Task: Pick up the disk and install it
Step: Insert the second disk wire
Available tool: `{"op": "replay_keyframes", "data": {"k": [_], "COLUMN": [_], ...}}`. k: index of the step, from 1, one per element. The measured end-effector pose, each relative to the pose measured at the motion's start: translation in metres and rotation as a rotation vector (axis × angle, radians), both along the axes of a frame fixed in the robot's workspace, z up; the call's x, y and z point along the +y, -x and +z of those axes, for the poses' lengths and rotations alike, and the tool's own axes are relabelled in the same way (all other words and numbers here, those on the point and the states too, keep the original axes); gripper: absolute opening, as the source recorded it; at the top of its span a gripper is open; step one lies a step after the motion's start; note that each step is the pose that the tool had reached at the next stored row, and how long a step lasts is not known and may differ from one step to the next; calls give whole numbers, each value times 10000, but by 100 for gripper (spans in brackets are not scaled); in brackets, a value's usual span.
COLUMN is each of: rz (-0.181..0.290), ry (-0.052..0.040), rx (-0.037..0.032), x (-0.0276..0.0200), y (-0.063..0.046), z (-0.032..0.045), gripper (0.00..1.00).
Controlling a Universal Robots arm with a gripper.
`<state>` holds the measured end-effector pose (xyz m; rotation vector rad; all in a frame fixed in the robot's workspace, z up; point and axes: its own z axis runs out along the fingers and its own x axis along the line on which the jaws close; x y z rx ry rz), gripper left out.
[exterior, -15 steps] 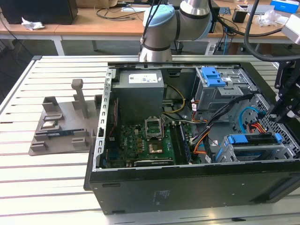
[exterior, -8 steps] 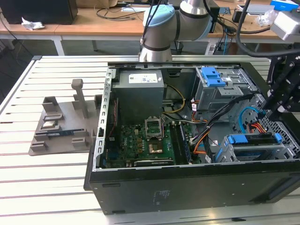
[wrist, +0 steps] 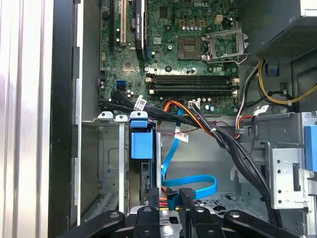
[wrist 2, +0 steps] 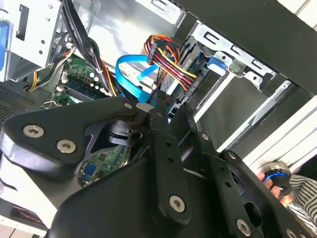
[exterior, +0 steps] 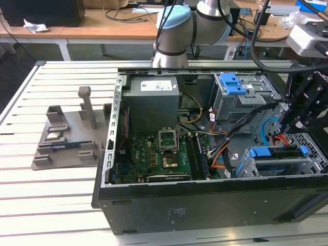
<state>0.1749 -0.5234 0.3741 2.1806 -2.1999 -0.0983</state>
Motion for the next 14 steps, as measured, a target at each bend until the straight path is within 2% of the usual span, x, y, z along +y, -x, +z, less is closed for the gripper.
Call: {"op": "replay_keyframes", "data": {"k": [4, 6, 9, 11, 14], "rz": [0, 0, 0, 2, 4], "ry": [-23, -39, -52, -11, -8], "rx": [0, 0, 0, -1, 1], "x": [0, 0, 0, -34, -93], "y": [0, 0, 0, 2, 9], "z": [-1, -1, -1, -9, -53], "gripper": [29, 16, 16, 16, 16]}}
